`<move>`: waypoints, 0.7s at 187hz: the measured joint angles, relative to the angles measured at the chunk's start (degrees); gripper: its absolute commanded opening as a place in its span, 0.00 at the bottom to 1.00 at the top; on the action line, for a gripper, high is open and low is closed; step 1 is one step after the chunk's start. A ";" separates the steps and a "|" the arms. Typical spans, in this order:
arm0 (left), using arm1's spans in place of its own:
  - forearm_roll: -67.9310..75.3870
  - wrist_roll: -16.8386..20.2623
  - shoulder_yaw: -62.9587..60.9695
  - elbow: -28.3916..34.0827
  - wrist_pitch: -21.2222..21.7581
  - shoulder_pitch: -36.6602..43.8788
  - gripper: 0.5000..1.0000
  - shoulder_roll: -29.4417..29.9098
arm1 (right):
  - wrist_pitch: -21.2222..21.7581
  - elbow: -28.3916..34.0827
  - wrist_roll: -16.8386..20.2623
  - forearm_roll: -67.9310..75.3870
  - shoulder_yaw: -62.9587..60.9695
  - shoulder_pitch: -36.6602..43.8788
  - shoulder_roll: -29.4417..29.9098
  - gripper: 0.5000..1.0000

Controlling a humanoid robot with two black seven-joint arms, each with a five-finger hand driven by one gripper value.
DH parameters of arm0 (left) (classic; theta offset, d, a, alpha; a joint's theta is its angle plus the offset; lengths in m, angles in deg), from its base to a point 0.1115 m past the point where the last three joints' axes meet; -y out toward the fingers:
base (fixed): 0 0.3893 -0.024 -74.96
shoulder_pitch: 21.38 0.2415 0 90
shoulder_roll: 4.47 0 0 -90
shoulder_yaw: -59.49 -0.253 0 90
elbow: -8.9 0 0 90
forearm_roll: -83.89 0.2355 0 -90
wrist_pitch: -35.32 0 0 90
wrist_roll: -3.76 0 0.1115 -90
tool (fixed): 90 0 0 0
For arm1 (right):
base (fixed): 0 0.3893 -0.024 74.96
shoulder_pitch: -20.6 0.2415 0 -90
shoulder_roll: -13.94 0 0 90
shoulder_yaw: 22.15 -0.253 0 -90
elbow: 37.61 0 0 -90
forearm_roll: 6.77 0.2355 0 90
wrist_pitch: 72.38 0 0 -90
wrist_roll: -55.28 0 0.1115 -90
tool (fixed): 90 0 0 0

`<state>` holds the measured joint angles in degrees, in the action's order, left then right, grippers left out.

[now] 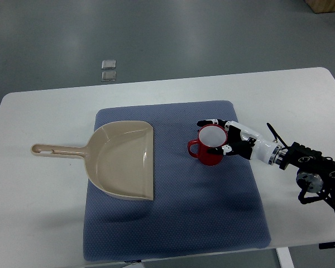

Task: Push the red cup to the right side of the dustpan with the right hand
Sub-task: 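Push the red mug with the right hand toward the dustpan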

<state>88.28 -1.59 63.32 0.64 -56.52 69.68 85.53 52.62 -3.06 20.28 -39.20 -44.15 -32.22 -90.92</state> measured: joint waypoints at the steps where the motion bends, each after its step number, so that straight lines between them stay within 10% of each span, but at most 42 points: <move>1: 0.00 0.00 0.00 0.00 0.00 0.00 1.00 0.00 | 0.00 0.00 0.00 -0.04 0.00 0.00 0.04 0.86; 131: 0.00 0.00 0.03 0.00 -0.01 -0.01 1.00 0.00 | 0.00 4.49 0.00 -1.66 0.74 -0.08 1.22 0.86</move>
<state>88.28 -1.59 63.35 0.64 -56.54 69.67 85.53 52.61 1.43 20.28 -40.86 -43.41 -32.29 -89.71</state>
